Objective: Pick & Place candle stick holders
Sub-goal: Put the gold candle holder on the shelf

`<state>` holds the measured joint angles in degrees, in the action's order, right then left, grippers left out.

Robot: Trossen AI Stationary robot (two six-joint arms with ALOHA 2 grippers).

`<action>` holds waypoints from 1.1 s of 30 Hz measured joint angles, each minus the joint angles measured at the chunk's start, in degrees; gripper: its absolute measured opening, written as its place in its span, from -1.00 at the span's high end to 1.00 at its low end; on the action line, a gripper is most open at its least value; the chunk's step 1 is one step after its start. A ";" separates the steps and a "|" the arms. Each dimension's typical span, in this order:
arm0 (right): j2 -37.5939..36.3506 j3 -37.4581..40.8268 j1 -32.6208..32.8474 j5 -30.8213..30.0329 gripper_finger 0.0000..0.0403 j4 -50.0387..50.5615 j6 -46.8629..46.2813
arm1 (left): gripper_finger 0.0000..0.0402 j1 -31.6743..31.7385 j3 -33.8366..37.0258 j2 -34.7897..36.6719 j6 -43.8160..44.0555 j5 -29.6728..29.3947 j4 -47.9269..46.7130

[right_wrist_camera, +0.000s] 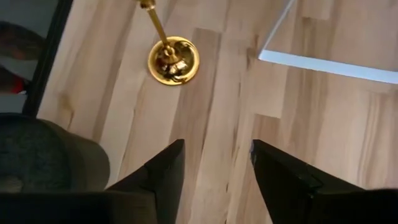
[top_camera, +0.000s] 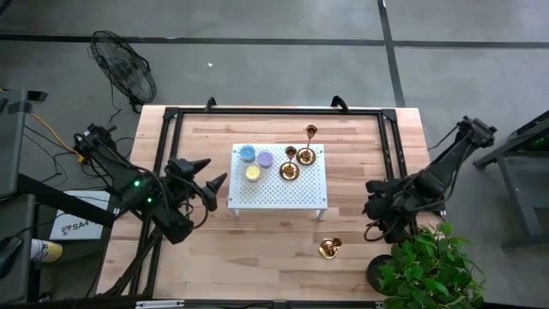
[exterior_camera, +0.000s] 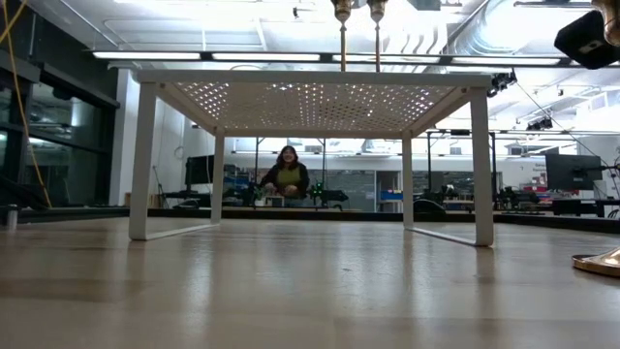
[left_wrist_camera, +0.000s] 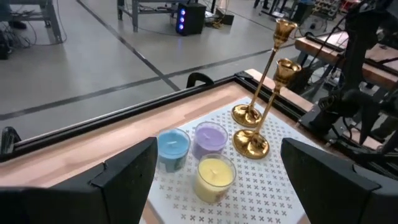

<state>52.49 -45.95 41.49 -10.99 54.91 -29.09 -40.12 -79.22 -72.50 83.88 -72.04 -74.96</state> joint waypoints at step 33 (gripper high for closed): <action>11.19 12.22 5.14 -6.40 -0.09 -36.71 2.38 | -0.67 -0.02 0.00 -1.21 0.46 1.23 0.41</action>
<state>63.68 -33.74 46.62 -17.40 18.20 -26.71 -40.14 -79.22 -73.71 84.33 -70.81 -74.55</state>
